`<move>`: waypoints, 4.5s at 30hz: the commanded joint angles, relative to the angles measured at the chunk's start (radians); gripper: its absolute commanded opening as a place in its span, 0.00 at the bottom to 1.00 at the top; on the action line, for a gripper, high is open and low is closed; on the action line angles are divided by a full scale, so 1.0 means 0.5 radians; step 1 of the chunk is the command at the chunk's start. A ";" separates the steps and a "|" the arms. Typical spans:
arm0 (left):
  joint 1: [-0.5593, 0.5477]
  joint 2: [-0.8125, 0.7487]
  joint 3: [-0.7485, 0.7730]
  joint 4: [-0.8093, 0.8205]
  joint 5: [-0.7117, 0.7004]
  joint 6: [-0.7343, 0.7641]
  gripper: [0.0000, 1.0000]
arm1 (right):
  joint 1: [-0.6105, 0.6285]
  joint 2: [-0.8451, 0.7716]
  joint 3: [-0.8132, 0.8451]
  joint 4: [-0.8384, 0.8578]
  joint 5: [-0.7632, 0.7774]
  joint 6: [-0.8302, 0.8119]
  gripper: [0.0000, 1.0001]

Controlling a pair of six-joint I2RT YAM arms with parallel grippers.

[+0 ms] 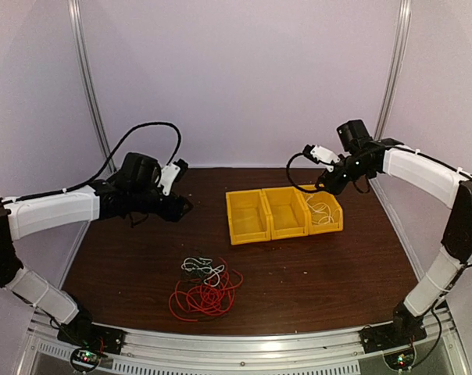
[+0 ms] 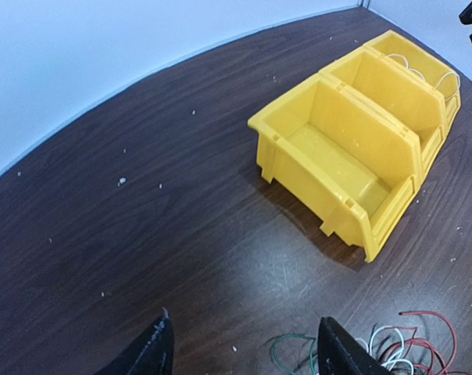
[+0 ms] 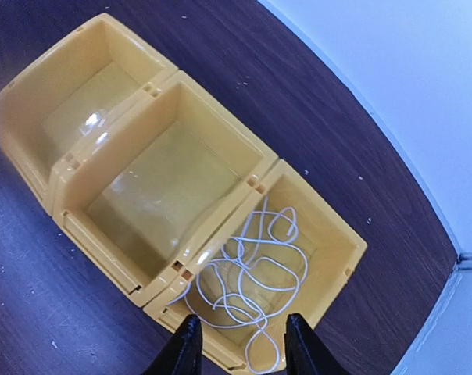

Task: Untangle the cables
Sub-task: Adjust the untangled cable in the bin, then pick up one of the twisted cables from the tangled cable pile, then untie one of the twisted cables from the tangled cable pile, then adjust the untangled cable.

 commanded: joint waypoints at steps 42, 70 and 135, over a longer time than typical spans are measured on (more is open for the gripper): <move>0.025 -0.625 -0.977 0.673 -0.402 -0.749 0.68 | 1.285 1.369 1.051 -0.108 -0.279 0.001 0.09; -0.127 -0.513 -1.082 1.922 0.881 -0.309 0.67 | 1.282 0.735 1.155 -0.234 -0.578 0.062 0.00; -0.245 0.781 -0.731 2.020 0.538 -0.687 0.36 | 0.122 -0.338 1.472 -0.456 -0.913 -0.041 0.00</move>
